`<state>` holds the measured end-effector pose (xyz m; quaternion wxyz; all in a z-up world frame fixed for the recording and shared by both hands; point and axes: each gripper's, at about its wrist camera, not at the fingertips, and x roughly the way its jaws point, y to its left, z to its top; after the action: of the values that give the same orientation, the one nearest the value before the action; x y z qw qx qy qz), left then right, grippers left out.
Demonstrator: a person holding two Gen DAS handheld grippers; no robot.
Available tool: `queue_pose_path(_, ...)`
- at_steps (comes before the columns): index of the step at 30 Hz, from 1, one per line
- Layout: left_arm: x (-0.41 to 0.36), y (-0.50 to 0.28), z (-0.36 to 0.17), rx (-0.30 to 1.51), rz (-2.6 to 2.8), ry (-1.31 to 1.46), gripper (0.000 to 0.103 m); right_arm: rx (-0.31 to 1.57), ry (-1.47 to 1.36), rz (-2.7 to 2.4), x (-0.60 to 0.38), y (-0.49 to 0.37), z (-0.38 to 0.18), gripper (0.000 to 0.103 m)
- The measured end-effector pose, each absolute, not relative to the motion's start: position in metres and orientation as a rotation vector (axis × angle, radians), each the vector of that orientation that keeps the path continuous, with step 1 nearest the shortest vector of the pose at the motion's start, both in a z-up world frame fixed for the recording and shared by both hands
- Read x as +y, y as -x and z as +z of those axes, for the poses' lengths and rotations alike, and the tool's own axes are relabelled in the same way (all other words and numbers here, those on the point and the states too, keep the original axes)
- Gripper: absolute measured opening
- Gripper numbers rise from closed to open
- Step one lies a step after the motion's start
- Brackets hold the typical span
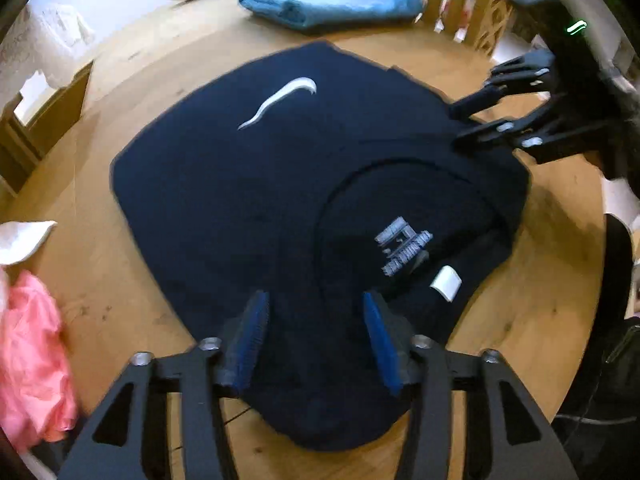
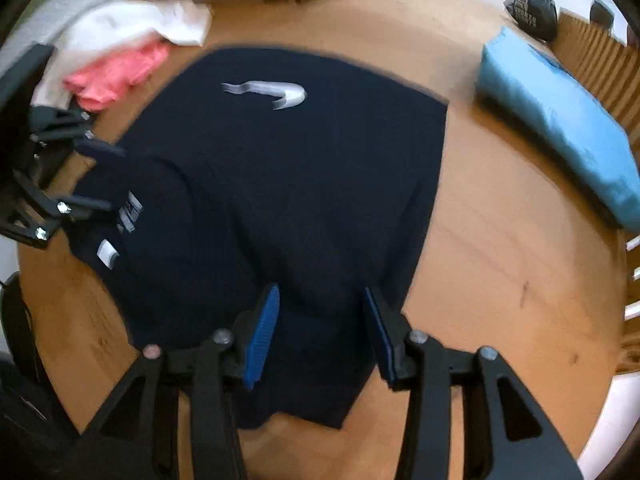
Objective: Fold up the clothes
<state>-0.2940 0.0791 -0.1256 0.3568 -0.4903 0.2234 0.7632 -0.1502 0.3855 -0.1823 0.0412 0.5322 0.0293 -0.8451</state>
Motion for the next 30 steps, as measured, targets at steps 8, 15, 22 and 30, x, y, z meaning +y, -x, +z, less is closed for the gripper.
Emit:
queue_pose_path(8, 0.046, 0.286, -0.093, 0.498, 2.122, 1.197, 0.052, -0.171, -1.470, -2.727, 0.424, 0.129, -0.146, 0.042)
queue_pose_path(15, 0.009, 0.303, -0.086, 0.263, 2.287, 1.210, 0.053, -0.191, -1.504, -2.598, 0.398, 0.165, -0.176, 0.042)
queue_pose_path(22, 0.015, 0.295, -0.105, 0.240, 2.190, 1.238, 0.053, -0.106, -1.514, -2.694, 0.400, 0.131, -0.165, 0.042)
queue_pose_path(30, 0.015, 0.267, -0.112, 0.336, 2.144, 1.278, 0.054, 0.086, -1.582, -2.677, 0.377, 0.110, -0.169, 0.047)
